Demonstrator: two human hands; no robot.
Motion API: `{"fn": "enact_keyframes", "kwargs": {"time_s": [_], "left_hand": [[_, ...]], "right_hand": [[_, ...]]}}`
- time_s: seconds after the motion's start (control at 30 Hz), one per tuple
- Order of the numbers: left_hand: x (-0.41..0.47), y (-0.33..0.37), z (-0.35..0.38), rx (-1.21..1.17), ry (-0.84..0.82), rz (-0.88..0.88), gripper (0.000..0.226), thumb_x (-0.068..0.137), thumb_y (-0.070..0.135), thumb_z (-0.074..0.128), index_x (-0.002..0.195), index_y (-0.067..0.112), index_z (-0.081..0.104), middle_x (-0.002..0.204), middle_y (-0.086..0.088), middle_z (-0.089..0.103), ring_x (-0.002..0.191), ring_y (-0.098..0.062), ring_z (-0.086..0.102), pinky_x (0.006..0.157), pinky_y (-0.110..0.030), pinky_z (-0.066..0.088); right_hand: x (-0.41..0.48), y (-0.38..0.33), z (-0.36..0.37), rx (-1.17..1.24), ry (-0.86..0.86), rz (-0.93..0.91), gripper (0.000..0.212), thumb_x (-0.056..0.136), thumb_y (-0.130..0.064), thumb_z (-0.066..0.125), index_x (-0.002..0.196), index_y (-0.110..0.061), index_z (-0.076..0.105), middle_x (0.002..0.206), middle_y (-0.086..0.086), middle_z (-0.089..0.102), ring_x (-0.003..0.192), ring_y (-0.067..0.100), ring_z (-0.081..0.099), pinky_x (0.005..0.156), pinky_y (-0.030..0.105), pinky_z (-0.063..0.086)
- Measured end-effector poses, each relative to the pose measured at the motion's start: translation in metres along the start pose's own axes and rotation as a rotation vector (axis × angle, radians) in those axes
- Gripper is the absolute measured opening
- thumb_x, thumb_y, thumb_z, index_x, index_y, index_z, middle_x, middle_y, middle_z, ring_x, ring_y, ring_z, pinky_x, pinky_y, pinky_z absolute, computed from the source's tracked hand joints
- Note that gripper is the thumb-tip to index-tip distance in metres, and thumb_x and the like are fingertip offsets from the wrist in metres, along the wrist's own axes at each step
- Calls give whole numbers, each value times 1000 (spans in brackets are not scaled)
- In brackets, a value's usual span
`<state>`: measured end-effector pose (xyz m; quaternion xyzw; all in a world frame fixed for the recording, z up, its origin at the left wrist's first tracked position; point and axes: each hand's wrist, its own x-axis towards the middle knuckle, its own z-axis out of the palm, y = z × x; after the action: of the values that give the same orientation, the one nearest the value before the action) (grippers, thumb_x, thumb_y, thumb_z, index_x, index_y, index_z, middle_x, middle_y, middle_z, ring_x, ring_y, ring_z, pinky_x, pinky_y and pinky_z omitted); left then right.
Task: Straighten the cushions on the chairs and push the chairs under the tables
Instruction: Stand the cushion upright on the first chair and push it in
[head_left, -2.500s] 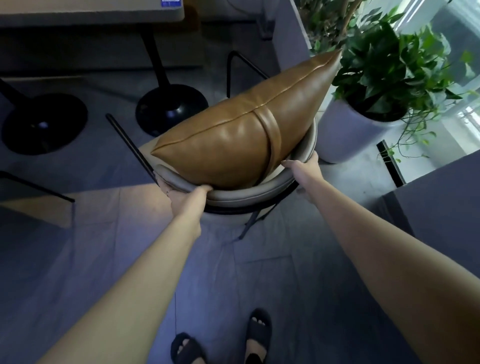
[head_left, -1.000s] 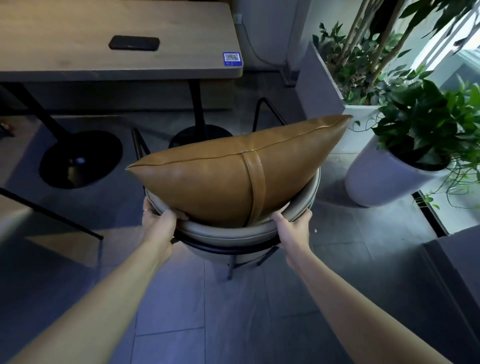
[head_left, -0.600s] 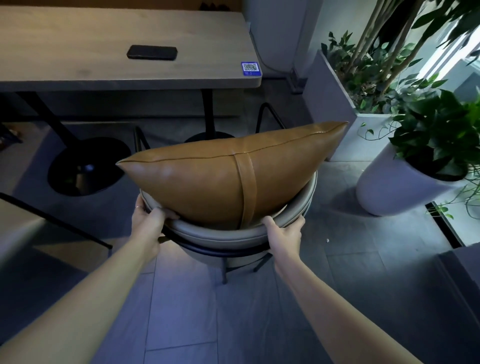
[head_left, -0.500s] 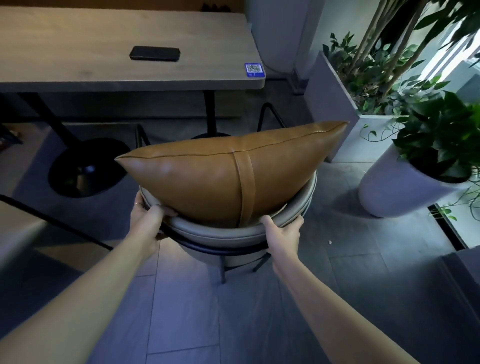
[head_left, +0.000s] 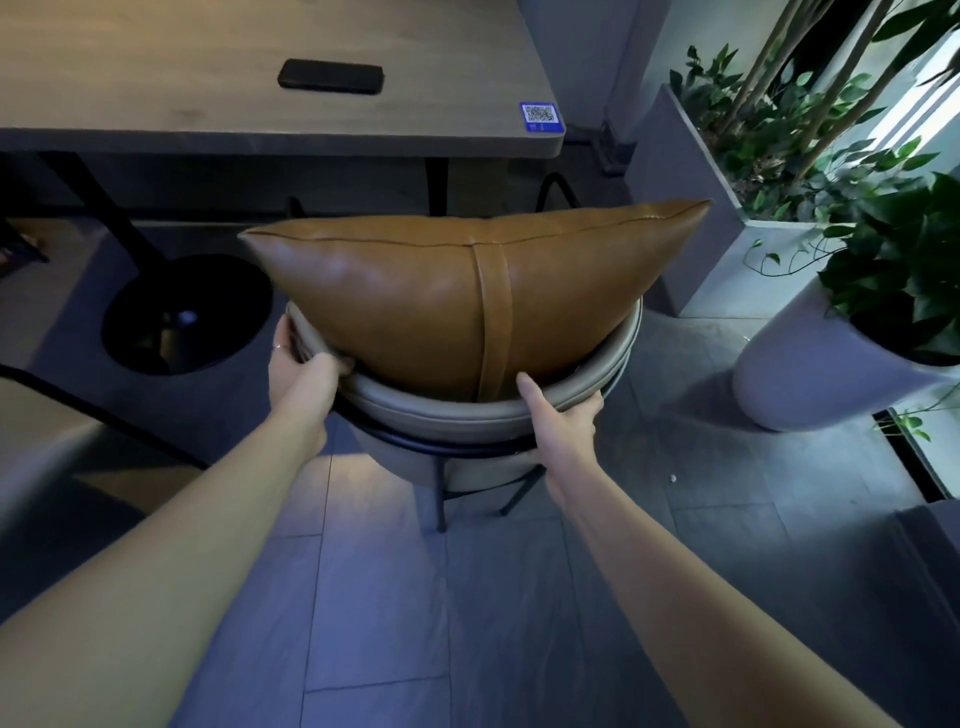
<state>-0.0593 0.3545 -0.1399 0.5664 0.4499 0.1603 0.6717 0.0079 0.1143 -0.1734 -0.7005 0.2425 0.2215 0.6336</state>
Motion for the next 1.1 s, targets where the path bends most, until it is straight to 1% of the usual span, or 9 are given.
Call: {"fn": "enact_keyframes", "kwargs": {"time_s": [0.1,0.17,0.23,0.3,0.4,0.5,0.6,0.83,1.1], "left_hand": [[-16,2,8,63,-34,72,107,73,-4,65,158,46,25,136,21,54,125,-14,50,107,-35,44],[-26,1,15,84,-87,79,118,60,-3,69,154,52,25,126,26,58,114,-12,54,100,-32,46],[-32,1,23,49,-79,4,122,37,7,79,145,48,38,129,14,63,110,-17,61,96,-36,51],[-37,1,31,23,-68,-109,117,22,18,81,132,38,45,136,0,60,114,-28,61,98,-47,52],[-41,1,35,8,-94,-117,131,28,29,85,148,42,33,152,-2,44,131,-33,50,110,-54,42],[-44,5,40,-35,-82,-105,136,36,32,88,156,37,24,161,-1,32,141,-29,41,117,-52,34],[-47,7,48,-83,-24,-84,123,52,22,84,158,32,22,164,-3,24,143,-29,35,117,-50,33],[-16,20,45,-87,-29,-54,130,43,22,84,156,41,23,156,-1,37,138,-29,41,116,-49,33],[24,37,46,-119,-9,-49,122,46,19,82,152,44,28,150,0,43,131,-27,44,113,-43,35]], "right_hand": [[-4,-6,-14,-30,-81,16,145,53,-75,87,164,-42,-1,167,-4,32,146,28,43,113,58,44],[-4,-11,-30,-62,-85,27,116,74,-67,80,162,-33,13,154,-6,45,134,27,52,101,54,48],[4,-17,-44,-48,-76,30,94,86,-58,77,159,-31,24,150,-1,51,123,31,59,92,54,56],[8,-28,-47,-27,-75,48,95,87,-53,79,160,-36,21,160,6,44,116,42,66,86,55,63],[10,-37,-40,-62,-99,79,93,88,-40,82,160,-32,23,162,8,43,109,49,69,81,55,65],[16,-40,-36,-89,-116,74,82,89,-30,82,153,-26,32,156,7,47,119,47,65,75,55,66],[22,-39,-36,-45,-133,98,90,90,-26,82,159,-28,25,159,6,45,135,44,55,76,58,65],[31,-43,-13,44,-158,83,107,88,-29,84,165,-38,11,168,1,34,148,42,41,62,46,66],[45,-52,20,44,-193,112,113,92,-29,80,166,-38,-4,172,2,25,149,45,39,96,63,57]]}}
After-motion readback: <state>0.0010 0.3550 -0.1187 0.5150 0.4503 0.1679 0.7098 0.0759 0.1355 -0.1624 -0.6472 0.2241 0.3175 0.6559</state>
